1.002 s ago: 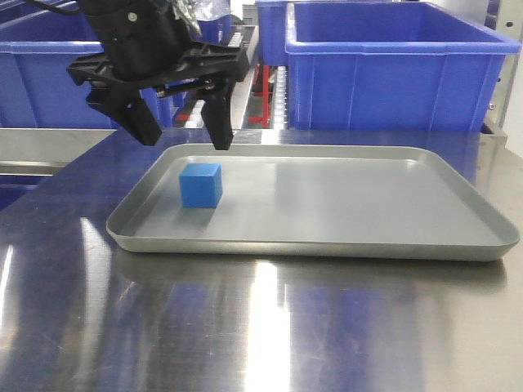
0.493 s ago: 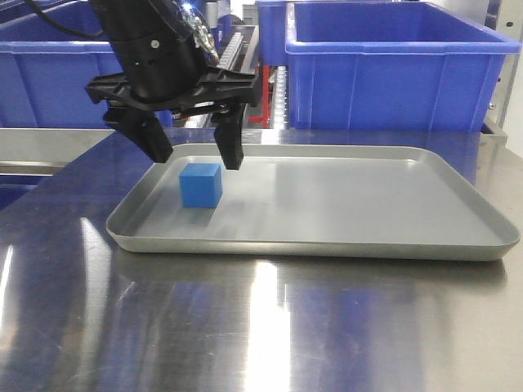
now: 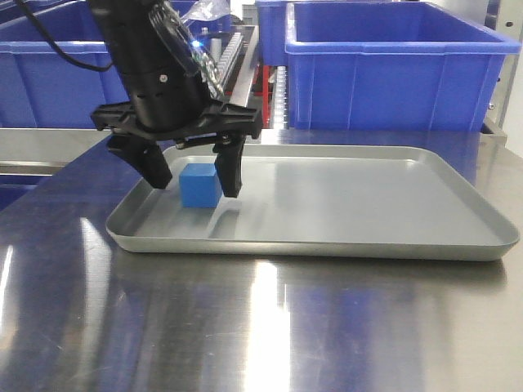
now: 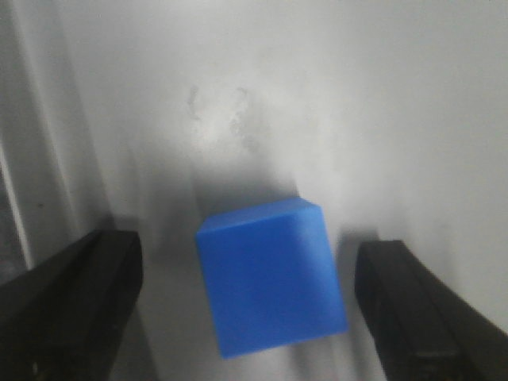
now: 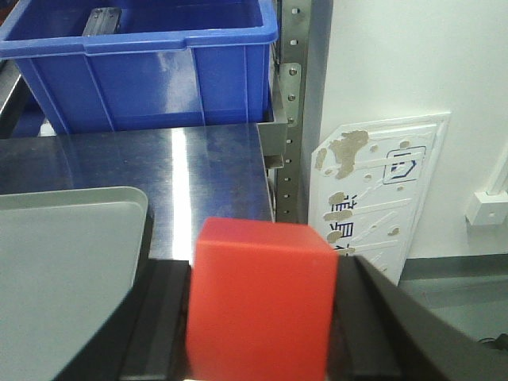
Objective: Sort and place red and blue blocks on shelf
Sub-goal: 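Close the left gripper on the blue cube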
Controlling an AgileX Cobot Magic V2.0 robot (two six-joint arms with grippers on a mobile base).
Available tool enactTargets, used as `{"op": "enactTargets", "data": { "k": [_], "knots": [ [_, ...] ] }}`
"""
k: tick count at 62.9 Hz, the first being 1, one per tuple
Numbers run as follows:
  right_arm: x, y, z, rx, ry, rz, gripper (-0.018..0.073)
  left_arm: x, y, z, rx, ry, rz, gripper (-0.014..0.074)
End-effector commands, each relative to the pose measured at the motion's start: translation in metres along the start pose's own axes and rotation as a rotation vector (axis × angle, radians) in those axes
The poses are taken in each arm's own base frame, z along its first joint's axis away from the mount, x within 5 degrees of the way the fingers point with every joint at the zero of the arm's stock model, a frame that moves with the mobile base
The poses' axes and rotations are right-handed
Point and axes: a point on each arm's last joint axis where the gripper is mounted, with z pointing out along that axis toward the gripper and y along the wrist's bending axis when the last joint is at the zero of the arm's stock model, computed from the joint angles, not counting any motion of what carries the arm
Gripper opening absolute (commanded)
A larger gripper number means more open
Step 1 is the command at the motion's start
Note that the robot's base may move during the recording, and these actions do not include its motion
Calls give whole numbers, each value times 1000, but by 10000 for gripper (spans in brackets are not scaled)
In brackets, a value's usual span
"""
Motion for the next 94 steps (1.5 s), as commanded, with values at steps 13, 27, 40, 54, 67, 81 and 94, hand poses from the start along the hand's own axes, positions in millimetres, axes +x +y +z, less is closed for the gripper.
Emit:
{"op": "enactTargets", "data": {
  "k": [13,27,40,54,67,81,94],
  "knots": [
    [-17,1,-4,0,-119,-17,55,-12,-4,-29,17,-101,7,583],
    [-17,1,-4,0,-119,-17,55,-12,-4,-29,17,-99,7,583],
    [-17,1,-4,0,-119,-17,55,-13,-5,-29,19,-107,7,582],
    [-17,1,-4,0,-119,-17,55,-15,-5,-29,26,-128,0,552],
    [-17,1,-4,0,-119,-17,55,-15,-6,-29,31,-134,-25,552],
    [-17,1,-4,0,-119,-17,55,-16,-6,-29,35,-141,-47,552],
    [-17,1,-4,0,-119,-17,55,-17,-6,-29,41,-154,-54,552]
  ]
}}
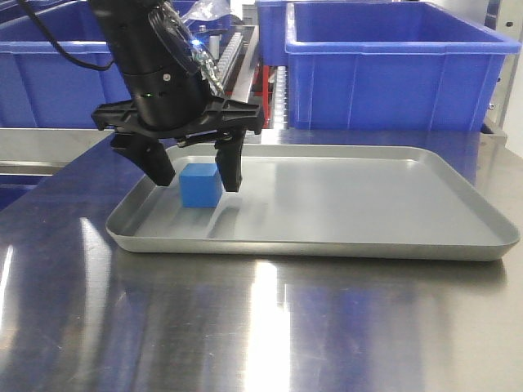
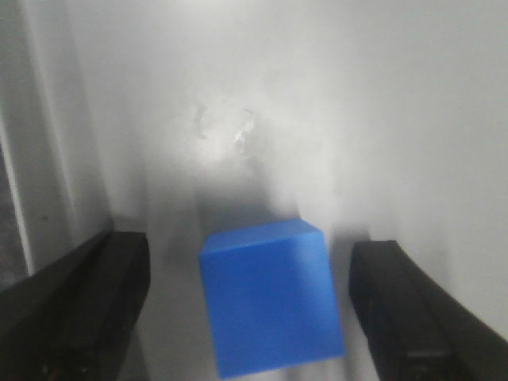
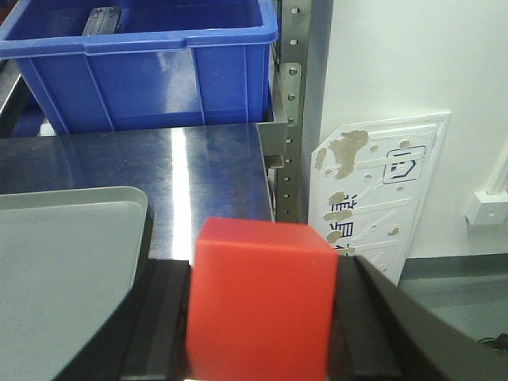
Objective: Sort and place red and blue blocks on shelf
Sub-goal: 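Close the left gripper on the blue cube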
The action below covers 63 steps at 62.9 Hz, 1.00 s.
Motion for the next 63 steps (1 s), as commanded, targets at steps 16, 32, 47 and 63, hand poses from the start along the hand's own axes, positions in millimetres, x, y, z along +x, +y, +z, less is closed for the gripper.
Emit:
{"op": "enactTargets", "data": {
  "k": [16,32,47,63],
  "knots": [
    [-17,1,-4,0,-119,-17,55,-15,-7,-28,47,-122,-33,552],
    [-17,1,-4,0,-119,-17,55,-14,-7,-19,41,-110,-32,552],
    [-17,1,-4,0,-119,-17,55,-12,-10,-16,44,-101,-27,552],
    [-17,1,-4,0,-119,-17,55,-12,-10,-16,42,-98,-25,545]
  ]
}}
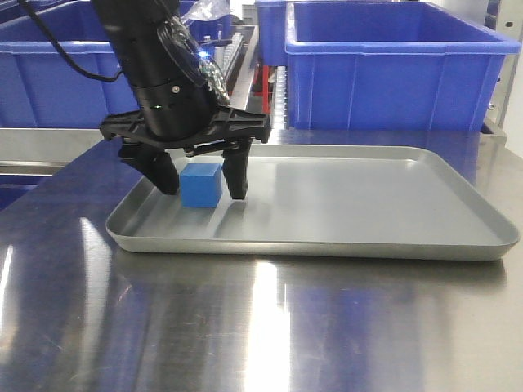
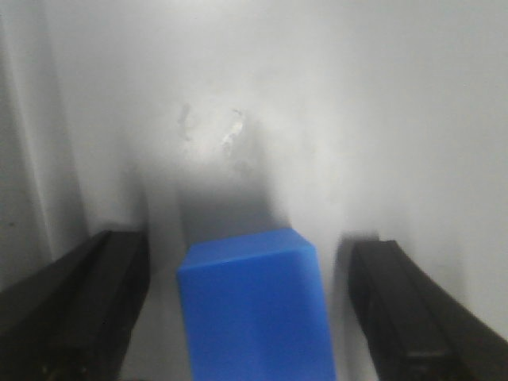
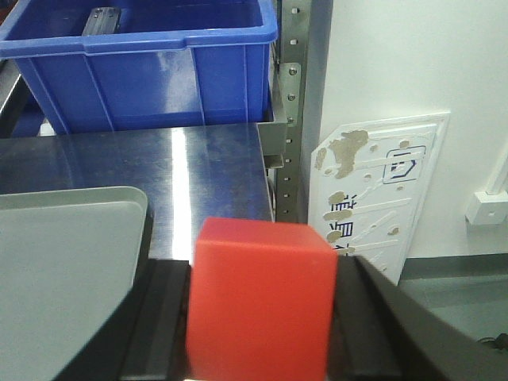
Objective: Sort and place red and blue blocks on shelf
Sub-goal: 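Close the left gripper on the blue cube, then lift the blue cube off the tray with the left gripper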
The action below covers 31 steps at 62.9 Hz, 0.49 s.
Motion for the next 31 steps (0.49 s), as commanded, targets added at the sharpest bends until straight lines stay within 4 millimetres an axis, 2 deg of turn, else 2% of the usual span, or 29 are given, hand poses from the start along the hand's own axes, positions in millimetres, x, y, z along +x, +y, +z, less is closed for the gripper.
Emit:
{"op": "enactTargets", "data": {
  "k": [1,5,8,17,21,31],
  "knots": [
    [-17,1,-4,0,-119,-17,55,-13,-7,-26,39,-101,-6,536],
    [-17,1,-4,0,-119,-17,55,-12,-6,-26,33,-88,-6,493],
    [-17,1,-4,0,-119,-17,55,-10,-5,-26,23,-63,-6,420],
    [-17,1,-4,0,-119,-17,55,-4,-1,-26,-17,1,4,108],
    [-17,1,-4,0,-119,-17,55,-4,2,-26,-37,9,17,143],
    [-17,1,-4,0,-119,-17,55,-4,8,-29,-77,15,37,134]
  ]
}}
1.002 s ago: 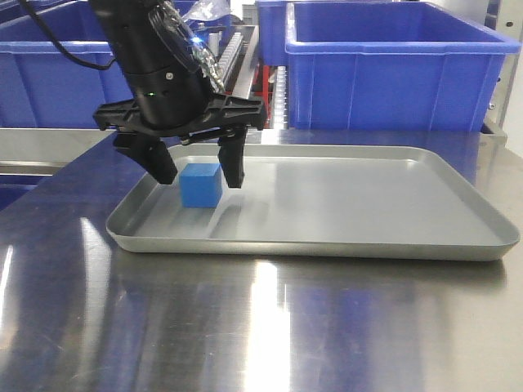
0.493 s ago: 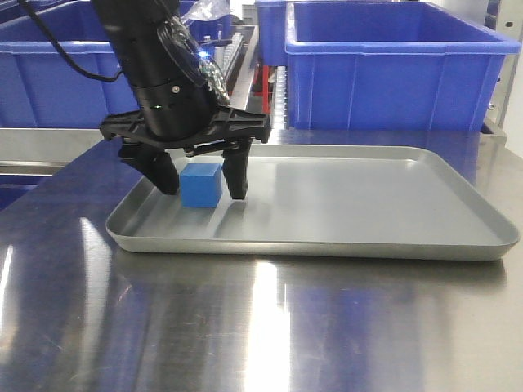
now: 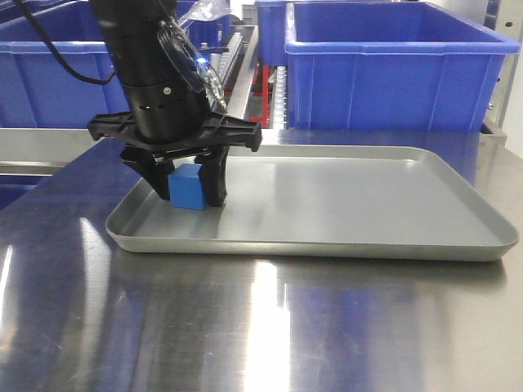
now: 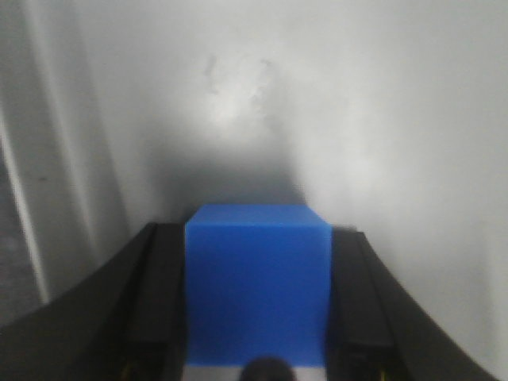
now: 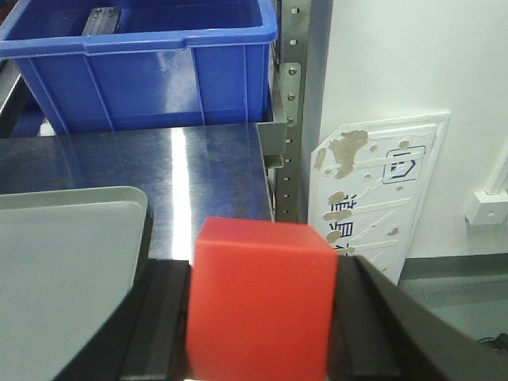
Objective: Sort and place red and blue blocks on shelf
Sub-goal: 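Lift the blue cube off the tray with the left gripper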
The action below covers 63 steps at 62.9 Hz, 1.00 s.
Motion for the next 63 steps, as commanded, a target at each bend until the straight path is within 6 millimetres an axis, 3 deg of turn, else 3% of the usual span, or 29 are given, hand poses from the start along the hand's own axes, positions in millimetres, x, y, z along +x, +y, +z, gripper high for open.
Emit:
{"op": "enactTargets", "data": {
  "k": [1,9,18,36,48,63],
  "knots": [
    [-17,1,-4,0,-119,-17,55,-8,6,-29,-16,-62,1,134],
    [-17,1,-4,0,-119,-17,55,-11,14,-43,-15,-93,-18,134],
    [-17,1,-4,0,-119,-17,55,-17,34,-74,-29,-172,-49,134],
    [-17,1,-4,0,-119,-17,55,-14,92,-145,-58,-345,-188,134],
    [-17,1,-4,0,-119,-17,55,10,121,-178,-75,-471,-255,134],
    [-17,1,-4,0,-119,-17,55,59,131,-199,-66,-597,-274,134]
  ]
}}
